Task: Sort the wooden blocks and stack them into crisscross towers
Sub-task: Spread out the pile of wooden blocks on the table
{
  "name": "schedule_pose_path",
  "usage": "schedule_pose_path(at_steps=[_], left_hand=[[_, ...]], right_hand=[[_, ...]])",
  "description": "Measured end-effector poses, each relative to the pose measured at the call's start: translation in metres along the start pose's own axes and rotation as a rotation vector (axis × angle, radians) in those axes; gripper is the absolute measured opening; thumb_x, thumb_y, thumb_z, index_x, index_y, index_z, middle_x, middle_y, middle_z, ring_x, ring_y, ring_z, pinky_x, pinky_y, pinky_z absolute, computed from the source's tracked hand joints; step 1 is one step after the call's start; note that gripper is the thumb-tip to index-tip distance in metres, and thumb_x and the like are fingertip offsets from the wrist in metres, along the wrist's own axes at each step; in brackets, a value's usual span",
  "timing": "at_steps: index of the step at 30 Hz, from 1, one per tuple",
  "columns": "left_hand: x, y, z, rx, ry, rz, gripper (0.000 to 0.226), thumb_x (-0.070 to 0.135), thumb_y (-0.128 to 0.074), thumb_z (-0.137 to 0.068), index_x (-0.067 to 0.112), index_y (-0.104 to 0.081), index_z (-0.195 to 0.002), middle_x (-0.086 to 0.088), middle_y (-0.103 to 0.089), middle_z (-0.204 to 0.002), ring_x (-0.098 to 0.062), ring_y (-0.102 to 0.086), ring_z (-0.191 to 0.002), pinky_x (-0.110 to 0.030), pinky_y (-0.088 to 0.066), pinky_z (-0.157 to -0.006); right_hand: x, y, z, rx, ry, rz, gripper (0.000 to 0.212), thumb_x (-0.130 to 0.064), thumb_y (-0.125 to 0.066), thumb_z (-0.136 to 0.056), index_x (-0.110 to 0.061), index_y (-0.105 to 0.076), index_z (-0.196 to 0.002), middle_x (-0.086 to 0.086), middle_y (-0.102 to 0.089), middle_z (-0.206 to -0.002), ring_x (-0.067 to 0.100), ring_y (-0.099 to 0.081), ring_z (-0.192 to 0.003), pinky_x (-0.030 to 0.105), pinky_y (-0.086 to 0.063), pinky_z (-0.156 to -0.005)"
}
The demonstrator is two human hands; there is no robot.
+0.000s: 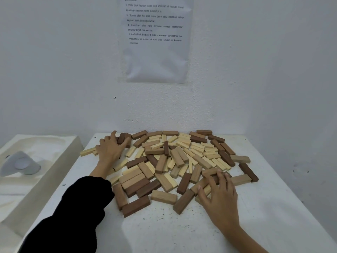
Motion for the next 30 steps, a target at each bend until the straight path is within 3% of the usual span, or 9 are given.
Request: schedule_pose_path(at_steps=[3,8,11,16,26,30], left_hand=[[0.006,-0.007,-0.004,-0.040,0.051,-0.097,0.090,0.072,-0.048,-0.080,0.006,-0.033,-0.140,-0.019,-0.039,-0.139,-0.036,-0.032,-0.129,-0.049,-0.027,-0.101],[0.004,-0.008,-0.012,0.020,0.114,-0.070,0.067,0.062,-0.056,-0.081,0.003,-0.055,-0.114,-0.020,-0.050,-0.124,-0.037,-0.042,-0.119,-0.046,-0.030,-0.097],[0.003,-0.009,-0.012,0.091,0.047,0.011,0.053,0.058,-0.060,-0.077,0.008,-0.061,-0.091,-0.013,-0.061,-0.100,-0.035,-0.055,-0.101,-0.044,-0.032,-0.088],[0.014,-0.011,-0.003,0.174,-0.080,0.099,0.041,0.043,-0.054,-0.090,0.003,-0.045,-0.098,-0.013,-0.060,-0.091,-0.034,-0.058,-0.084,-0.040,-0.033,-0.077],[0.033,0.007,0.019,0.257,-0.190,0.395,0.024,0.029,-0.055,-0.093,0.011,-0.039,-0.097,-0.007,-0.056,-0.087,-0.030,-0.055,-0.075,-0.037,-0.037,-0.066],[0.076,0.009,0.038,0.144,-0.372,0.373,0.030,0.035,-0.057,-0.092,0.012,-0.045,-0.106,0.000,-0.057,-0.085,-0.020,-0.054,-0.071,-0.031,-0.035,-0.060]], right_hand=[[0.000,-0.001,0.001,-0.007,-0.006,-0.009,0.052,-0.055,-0.035,-0.080,-0.029,-0.064,-0.114,0.012,-0.055,-0.131,0.038,-0.046,-0.125,0.053,-0.045,-0.089],[0.002,-0.002,0.000,-0.020,-0.009,0.004,0.053,-0.056,-0.035,-0.081,-0.027,-0.065,-0.114,0.012,-0.056,-0.130,0.038,-0.046,-0.124,0.053,-0.045,-0.089],[0.001,0.000,0.000,-0.012,-0.015,-0.014,0.053,-0.055,-0.035,-0.080,-0.028,-0.064,-0.115,0.013,-0.055,-0.130,0.039,-0.046,-0.125,0.054,-0.045,-0.089],[-0.001,0.001,0.000,-0.019,-0.017,-0.032,0.055,-0.056,-0.034,-0.080,-0.028,-0.064,-0.116,0.014,-0.054,-0.131,0.039,-0.045,-0.125,0.055,-0.044,-0.090],[-0.002,0.003,0.000,-0.008,-0.022,-0.046,0.050,-0.054,-0.037,-0.079,-0.029,-0.065,-0.113,0.013,-0.057,-0.127,0.039,-0.048,-0.122,0.054,-0.047,-0.085],[-0.001,0.003,0.001,-0.002,-0.020,-0.052,0.051,-0.054,-0.037,-0.079,-0.028,-0.066,-0.112,0.014,-0.058,-0.126,0.040,-0.048,-0.122,0.054,-0.047,-0.085]])
Point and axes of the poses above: each hand's wrist, its own z-axis away from the middle knuckle, its own y-axis out of the back of the hand, x = y × z, the point moved 3 cm from there along -z, towards the middle knuckle
